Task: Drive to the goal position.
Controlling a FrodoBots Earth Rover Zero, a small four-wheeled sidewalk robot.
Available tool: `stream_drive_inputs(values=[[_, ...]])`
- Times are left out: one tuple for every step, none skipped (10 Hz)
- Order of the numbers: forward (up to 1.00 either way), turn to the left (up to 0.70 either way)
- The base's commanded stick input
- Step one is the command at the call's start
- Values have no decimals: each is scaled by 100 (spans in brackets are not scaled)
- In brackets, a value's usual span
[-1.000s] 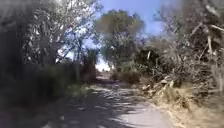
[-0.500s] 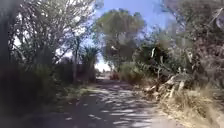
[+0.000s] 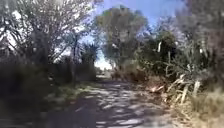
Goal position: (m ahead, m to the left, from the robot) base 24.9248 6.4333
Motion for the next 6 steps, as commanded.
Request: stream_drive_inputs(values=[[85, 0], [85, 0], [85, 0], [85, 0], [85, 0], [85, 0]])
